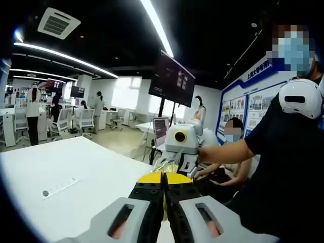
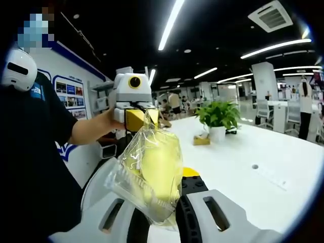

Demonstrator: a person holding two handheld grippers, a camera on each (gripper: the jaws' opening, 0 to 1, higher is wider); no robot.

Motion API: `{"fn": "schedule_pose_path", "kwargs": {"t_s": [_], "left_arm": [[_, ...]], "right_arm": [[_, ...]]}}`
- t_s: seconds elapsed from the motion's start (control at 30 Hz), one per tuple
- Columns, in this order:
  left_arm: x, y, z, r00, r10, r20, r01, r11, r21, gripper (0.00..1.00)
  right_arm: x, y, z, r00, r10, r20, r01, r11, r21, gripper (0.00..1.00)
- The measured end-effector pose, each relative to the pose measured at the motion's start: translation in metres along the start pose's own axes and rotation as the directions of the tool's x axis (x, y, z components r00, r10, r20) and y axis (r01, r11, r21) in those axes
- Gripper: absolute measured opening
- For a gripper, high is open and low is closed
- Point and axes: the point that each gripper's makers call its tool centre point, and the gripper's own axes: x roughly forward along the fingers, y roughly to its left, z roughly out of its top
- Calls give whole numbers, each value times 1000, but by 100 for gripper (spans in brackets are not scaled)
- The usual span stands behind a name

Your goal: Compare the silicone blocks by pressing each to a similar depth, holding the contact briefly, and releasing to observe deformation and rebound differences across the visible hardness samples.

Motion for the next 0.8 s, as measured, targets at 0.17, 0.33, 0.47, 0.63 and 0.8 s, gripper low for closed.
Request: {"fn": "schedule_pose_path", "kwargs": {"t_s": [0.17,0.33,0.47,0.63,0.8], "left_arm": [[1,0,5,1000,4,25,-4,1000,-29,0],[3,1,6,999,0,34,3,997,-72,0],[2,2,6,999,0,51,5,996,-93,0],[2,3,5,999,2,51,4,994,-106,0],[1,4,2,999,8,51,-2,994,-110,0]], "right_arm": [[-2,3,3,1000,15,24,-17,997,73,13],[-4,-1,4,998,-25,52,24,1000,4,21],[-6,-2,-7,999,-44,20,44,999,23,29],[-8,-1,-20,997,-72,-10,72,997,31,46],[-12,-4,-21,993,-118,24,118,993,30,58]]}}
